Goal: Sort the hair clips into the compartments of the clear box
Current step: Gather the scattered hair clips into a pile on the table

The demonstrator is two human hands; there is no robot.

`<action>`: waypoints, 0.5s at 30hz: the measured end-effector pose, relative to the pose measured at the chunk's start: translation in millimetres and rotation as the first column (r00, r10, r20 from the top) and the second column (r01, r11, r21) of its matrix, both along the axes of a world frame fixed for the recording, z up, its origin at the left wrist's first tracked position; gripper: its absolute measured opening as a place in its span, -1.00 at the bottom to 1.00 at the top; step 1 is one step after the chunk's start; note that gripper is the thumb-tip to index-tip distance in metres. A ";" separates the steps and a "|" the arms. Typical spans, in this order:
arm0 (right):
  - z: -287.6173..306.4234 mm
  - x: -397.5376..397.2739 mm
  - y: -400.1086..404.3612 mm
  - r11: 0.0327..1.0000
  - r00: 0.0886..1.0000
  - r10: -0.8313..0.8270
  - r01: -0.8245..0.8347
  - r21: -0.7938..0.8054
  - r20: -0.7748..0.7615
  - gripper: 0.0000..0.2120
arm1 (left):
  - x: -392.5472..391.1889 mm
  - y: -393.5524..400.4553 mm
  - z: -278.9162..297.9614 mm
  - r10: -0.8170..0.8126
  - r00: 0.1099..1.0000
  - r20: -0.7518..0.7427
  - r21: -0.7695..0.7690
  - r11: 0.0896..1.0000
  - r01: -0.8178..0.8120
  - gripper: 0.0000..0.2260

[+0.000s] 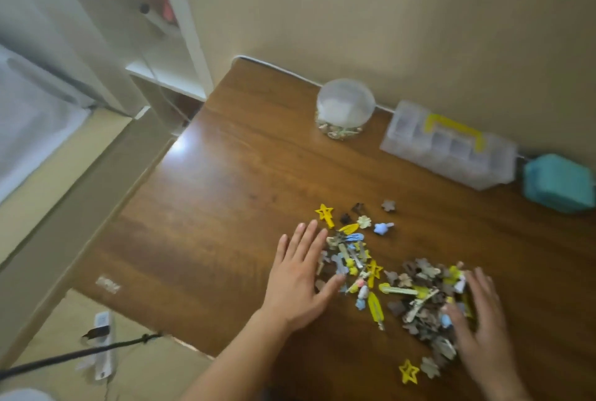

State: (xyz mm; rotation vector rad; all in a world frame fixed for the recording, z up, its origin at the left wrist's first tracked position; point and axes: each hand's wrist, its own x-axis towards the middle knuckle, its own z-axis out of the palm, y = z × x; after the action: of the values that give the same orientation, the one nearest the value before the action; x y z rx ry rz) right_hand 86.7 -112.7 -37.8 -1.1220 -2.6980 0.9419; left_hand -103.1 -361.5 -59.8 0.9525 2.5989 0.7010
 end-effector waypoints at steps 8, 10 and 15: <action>-17.5 -10.2 -11.3 0.999 0.995 0.032 -0.031 0.012 -0.096 -0.28 | 33.2 57.0 2.7 -0.173 0.984 0.051 0.060 0.984 0.170 -0.33; -19.2 -12.2 -19.8 0.994 0.990 0.103 -0.098 0.051 -0.093 -0.34 | 45.5 61.0 3.8 -0.237 0.970 0.049 0.061 0.970 0.234 -0.34; -22.4 -7.4 -21.0 0.992 0.991 0.115 -0.111 0.056 -0.076 -0.34 | 45.0 66.0 5.9 -0.258 0.966 -0.010 0.138 0.956 0.257 -0.39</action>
State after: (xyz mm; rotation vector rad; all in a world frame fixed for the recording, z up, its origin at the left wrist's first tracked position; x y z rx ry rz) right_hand 79.3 -133.7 -60.2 -0.9116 -2.7294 0.9051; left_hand -58.1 -295.5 -53.9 1.2985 2.3816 0.8192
